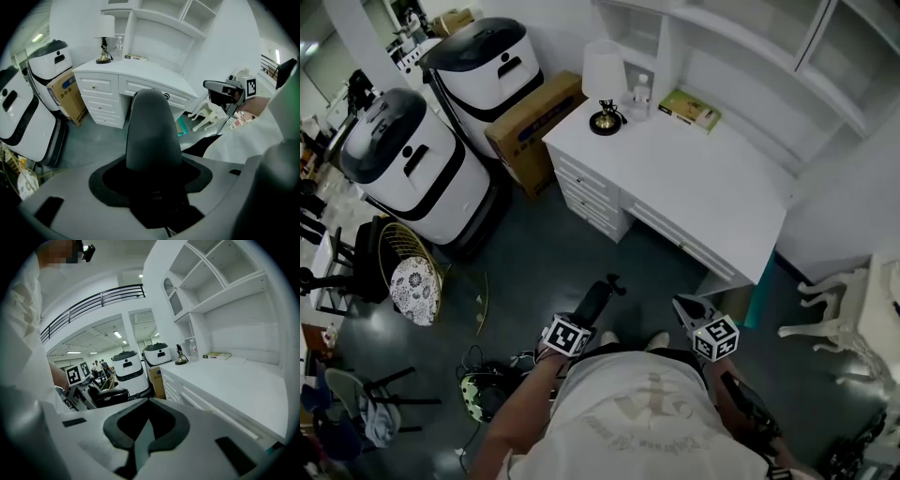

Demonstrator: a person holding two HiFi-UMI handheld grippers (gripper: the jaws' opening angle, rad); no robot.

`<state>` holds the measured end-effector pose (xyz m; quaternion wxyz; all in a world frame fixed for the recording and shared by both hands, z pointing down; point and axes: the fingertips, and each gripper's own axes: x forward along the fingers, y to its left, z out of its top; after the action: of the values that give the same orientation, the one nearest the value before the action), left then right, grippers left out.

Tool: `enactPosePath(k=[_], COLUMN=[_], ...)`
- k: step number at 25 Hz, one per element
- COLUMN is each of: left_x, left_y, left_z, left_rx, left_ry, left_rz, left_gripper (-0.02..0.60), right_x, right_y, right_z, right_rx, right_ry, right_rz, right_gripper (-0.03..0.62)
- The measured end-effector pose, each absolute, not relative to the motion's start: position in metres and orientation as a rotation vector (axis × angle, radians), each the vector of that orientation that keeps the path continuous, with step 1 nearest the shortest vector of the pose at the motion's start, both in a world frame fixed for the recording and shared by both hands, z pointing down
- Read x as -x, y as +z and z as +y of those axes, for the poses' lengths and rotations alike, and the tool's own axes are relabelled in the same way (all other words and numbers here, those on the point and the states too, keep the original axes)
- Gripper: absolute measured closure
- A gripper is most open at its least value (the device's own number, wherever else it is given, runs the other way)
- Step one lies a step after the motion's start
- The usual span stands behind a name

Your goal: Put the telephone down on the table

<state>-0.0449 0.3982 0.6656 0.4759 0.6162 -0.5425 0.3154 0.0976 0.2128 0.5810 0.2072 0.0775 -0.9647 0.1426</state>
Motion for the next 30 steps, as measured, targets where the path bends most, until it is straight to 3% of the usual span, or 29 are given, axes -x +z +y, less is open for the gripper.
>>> enactPosePath(k=[16,30], left_x=[0.048,0.045], left_y=[0.674,0.657], left_z=[0.402,0.302], left_rx=[-1.501,-1.567], left_ry=[0.771,0.763], left_rz=[-1.280,-1.244], left_gripper=[0.302,0.302], right_x=[-0.073,-0.054], right_y=[0.595,0.601], right_z=[0.227,0.138], right_rx=[-0.119,-0.107], right_ry=[0.381,0.441], right_rz=[-2.624,-2.636], right_gripper=[0.577,0.577])
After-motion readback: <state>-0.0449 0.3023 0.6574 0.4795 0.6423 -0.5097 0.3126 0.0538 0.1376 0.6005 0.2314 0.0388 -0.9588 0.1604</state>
